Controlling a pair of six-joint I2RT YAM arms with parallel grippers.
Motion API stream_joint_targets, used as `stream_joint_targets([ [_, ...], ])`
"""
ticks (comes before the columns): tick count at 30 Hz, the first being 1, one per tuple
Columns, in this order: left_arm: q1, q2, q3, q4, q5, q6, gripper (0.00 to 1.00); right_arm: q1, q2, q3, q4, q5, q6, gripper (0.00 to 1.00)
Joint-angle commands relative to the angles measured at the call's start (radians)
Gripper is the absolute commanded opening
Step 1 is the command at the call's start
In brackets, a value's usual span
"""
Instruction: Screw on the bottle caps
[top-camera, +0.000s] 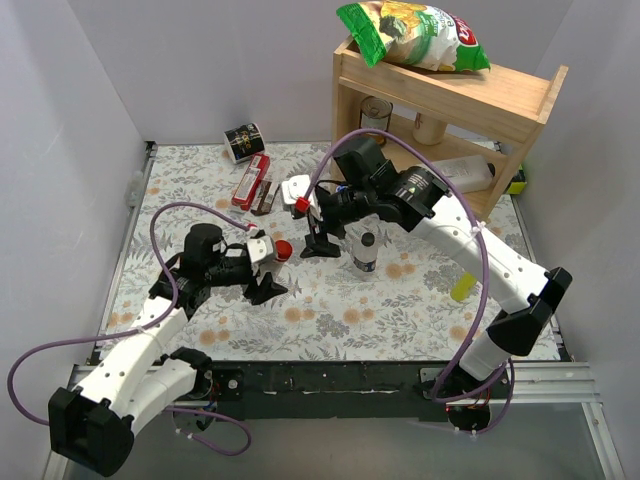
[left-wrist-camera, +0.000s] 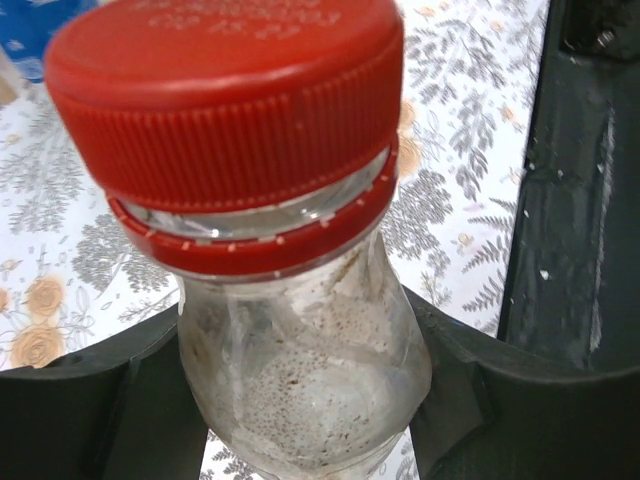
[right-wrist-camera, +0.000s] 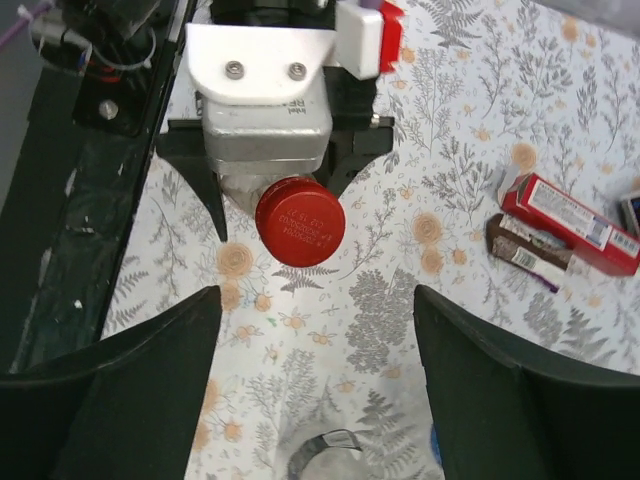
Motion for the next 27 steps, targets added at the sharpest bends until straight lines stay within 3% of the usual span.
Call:
stream_joint_targets([
  [1,-0.004,0.048,0.089,-0.171,0.079,0.228,0.00,0.002,0.028,0.073,-0.136,-0.091,-0.247,0.80],
  [6,-0.004,0.081,0.144,-0.244,0.085,0.320,0.00,0.014,0.065,0.117,-0.206,-0.138,-0.327,0.76],
  [18,-0.004,0.088,0.169,-0.250,0.113,0.328,0.00,0.040,0.072,0.086,-0.140,-0.126,-0.316,0.76],
  [27,-0.004,0.088,0.175,-0.250,0.113,0.340,0.00,0.051,0.118,0.132,-0.195,-0.158,-0.344,0.72],
])
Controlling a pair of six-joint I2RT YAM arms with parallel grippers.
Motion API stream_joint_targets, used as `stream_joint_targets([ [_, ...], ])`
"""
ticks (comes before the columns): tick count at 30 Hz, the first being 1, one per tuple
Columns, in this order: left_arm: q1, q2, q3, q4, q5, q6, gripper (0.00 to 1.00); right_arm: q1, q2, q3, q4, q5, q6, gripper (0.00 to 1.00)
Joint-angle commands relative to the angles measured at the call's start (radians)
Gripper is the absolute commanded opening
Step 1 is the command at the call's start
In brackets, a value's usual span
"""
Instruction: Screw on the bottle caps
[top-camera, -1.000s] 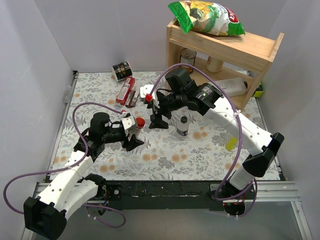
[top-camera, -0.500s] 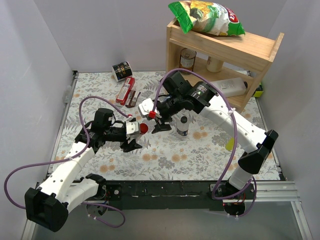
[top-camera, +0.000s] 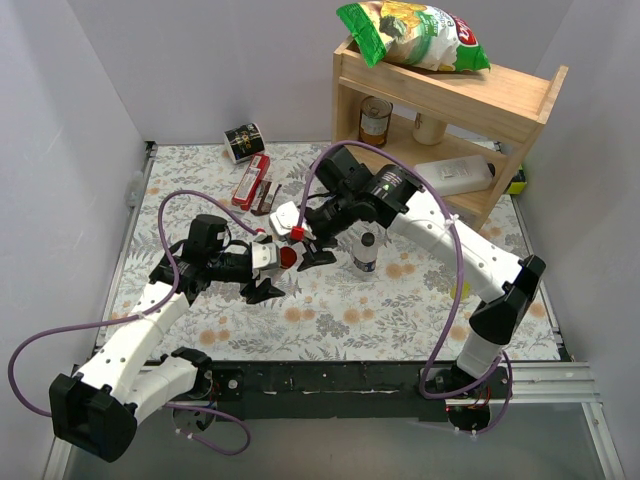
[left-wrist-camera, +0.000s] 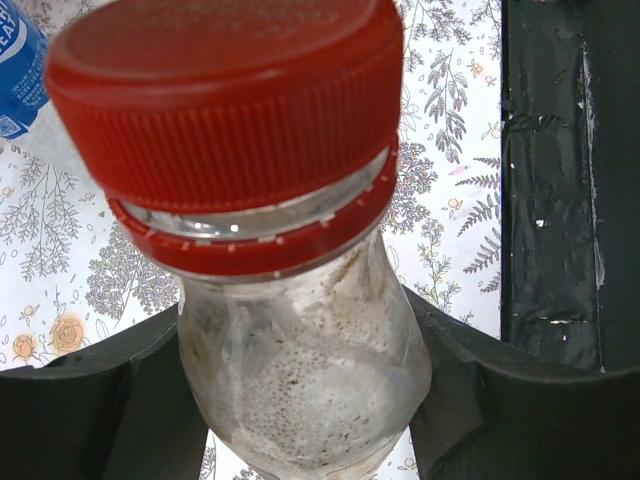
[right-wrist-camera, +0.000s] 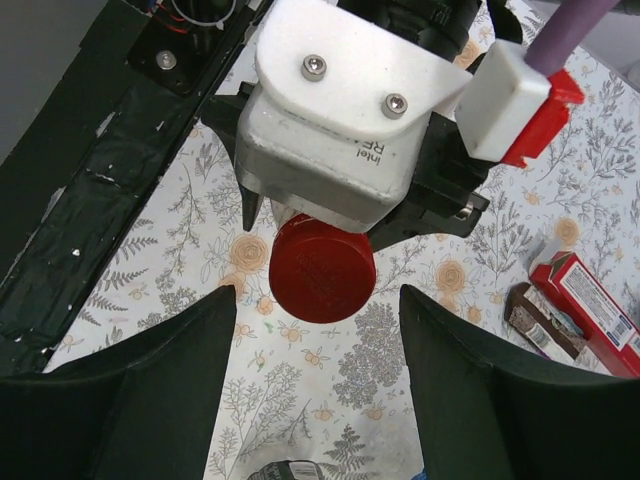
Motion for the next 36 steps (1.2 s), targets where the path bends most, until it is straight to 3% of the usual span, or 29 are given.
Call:
stream_joint_targets([
  [1,-0.003,-0.009,0.037,-0.004,0.029,0.026,0.00,0.009,0.020,0.053,-0.021,-0.045,-0.016,0.72],
  [16,-0.003,-0.012,0.023,0.048,-0.006,-0.001,0.00,0.009,0.086,0.108,-0.029,-0.058,0.115,0.46],
  [23,-0.006,-0.102,-0.047,0.319,-0.190,-0.194,0.00,0.006,0.153,0.122,0.050,0.044,0.560,0.35],
  [25,-0.011,-0.116,-0.058,0.388,-0.247,-0.230,0.00,-0.002,0.173,0.118,0.068,0.068,0.779,0.25],
  [29,-0.014,-0.090,-0.052,0.406,-0.380,-0.279,0.00,-0.009,0.185,0.119,0.076,0.096,0.884,0.19],
  [30,-0.014,-0.087,-0.053,0.401,-0.391,-0.282,0.00,-0.014,0.193,0.139,0.070,0.097,0.887,0.21],
  [32,-0.014,-0.087,-0.063,0.384,-0.394,-0.279,0.00,-0.032,0.199,0.188,0.067,0.064,0.852,0.46],
  [33,-0.014,-0.089,-0.069,0.378,-0.393,-0.273,0.00,-0.051,0.198,0.205,0.062,0.013,0.826,0.65],
  [34,-0.014,-0.089,-0.075,0.366,-0.393,-0.271,0.00,-0.060,0.192,0.226,0.057,0.008,0.759,0.90],
  [36,-0.014,-0.089,-0.087,0.338,-0.387,-0.265,0.00,-0.090,0.141,0.216,0.042,0.027,0.700,0.90],
])
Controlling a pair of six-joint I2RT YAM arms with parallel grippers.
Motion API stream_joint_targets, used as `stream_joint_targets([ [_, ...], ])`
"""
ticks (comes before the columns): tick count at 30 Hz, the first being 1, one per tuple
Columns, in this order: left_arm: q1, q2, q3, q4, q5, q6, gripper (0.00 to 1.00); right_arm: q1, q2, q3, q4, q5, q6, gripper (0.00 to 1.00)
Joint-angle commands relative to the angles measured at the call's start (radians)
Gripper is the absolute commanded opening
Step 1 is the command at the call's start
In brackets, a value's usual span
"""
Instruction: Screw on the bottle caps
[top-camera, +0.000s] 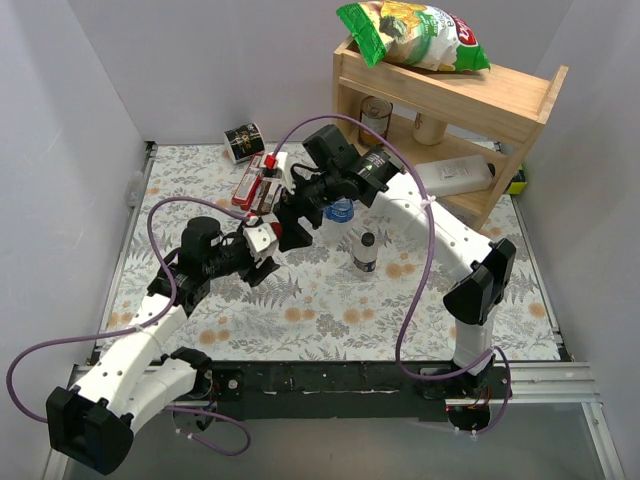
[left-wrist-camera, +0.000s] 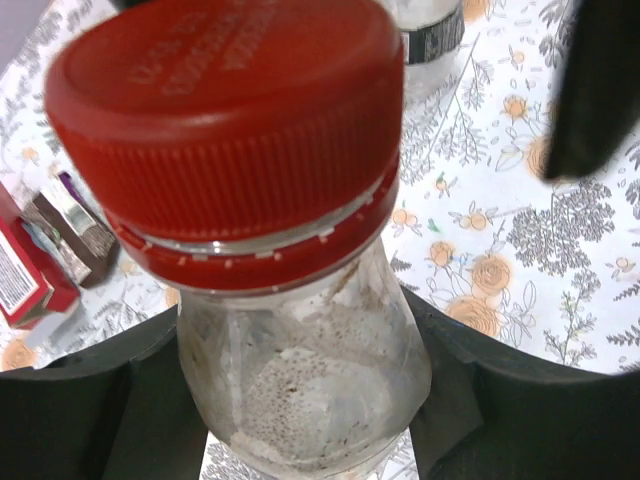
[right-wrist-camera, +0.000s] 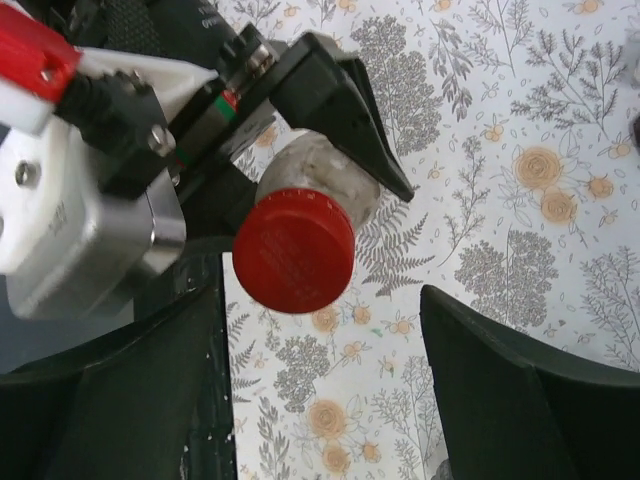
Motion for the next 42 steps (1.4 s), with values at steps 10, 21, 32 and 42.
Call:
stream_joint_targets([
  [10,-0.002,0.127,0.152,-0.275,0.378,0.251,0.00,-0.067,-0.315,-0.267,0.019,-0.108,-0.526,0.90],
  [21,-0.006,0.207,0.241,-0.391,0.444,0.295,0.00,0.012,-0.249,-0.215,-0.005,-0.131,-0.746,0.86],
  [32,-0.008,0.211,0.247,-0.387,0.448,0.295,0.00,0.017,-0.187,-0.129,-0.055,-0.171,-0.752,0.72],
  [42,-0.008,0.210,0.246,-0.375,0.441,0.296,0.00,0.019,-0.122,-0.061,-0.173,-0.231,-0.757,0.60],
])
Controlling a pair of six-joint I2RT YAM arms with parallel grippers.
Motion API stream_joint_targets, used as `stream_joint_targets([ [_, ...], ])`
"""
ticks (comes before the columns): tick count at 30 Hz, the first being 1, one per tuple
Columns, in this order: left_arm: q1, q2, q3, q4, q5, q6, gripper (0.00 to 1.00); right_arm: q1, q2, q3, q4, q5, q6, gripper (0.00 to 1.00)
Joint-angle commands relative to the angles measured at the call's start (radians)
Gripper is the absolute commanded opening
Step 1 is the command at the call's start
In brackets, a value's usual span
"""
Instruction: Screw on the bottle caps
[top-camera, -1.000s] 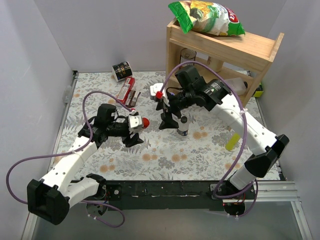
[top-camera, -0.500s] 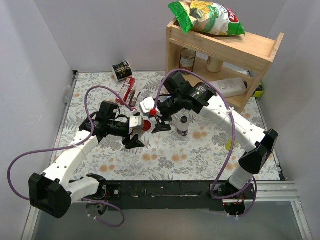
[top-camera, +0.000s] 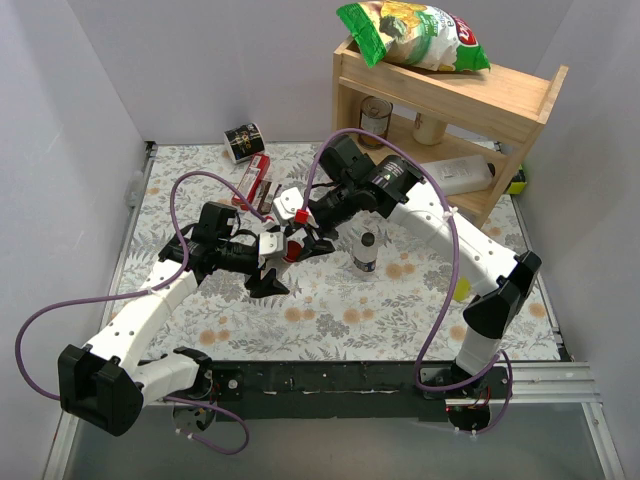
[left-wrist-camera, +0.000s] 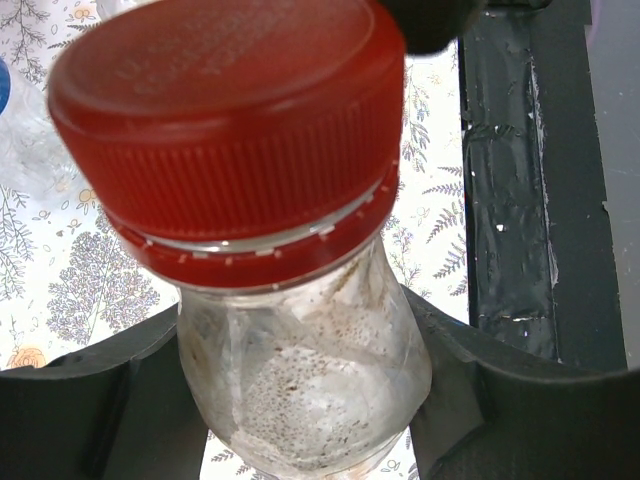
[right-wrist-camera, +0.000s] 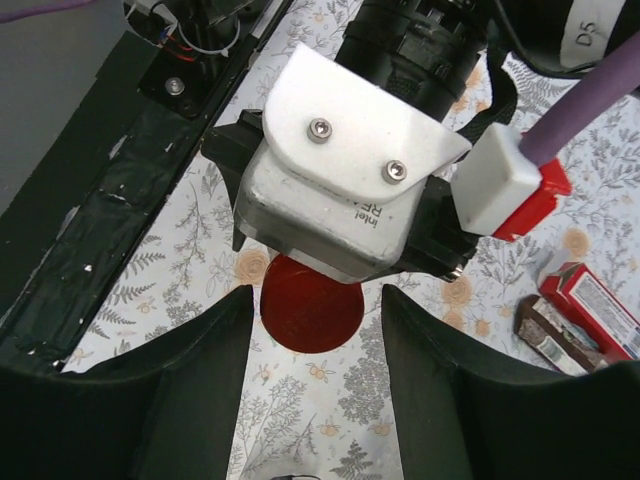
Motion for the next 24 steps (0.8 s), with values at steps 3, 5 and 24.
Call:
stream_joint_targets([
  [3,-0.005,-0.016,0.033,0.022,0.027,0.002,0.00,0.005,0.032,0.058,-0.080,-0.049,-0.009,0.53],
  [5,-0.004,-0.022,0.027,0.031,0.021,-0.007,0.00,0.005,0.049,0.073,-0.086,-0.048,0.014,0.47],
  [24,-0.016,-0.104,-0.113,0.452,-0.514,-0.379,0.00,-0.113,0.178,0.085,0.153,-0.124,0.890,0.89],
])
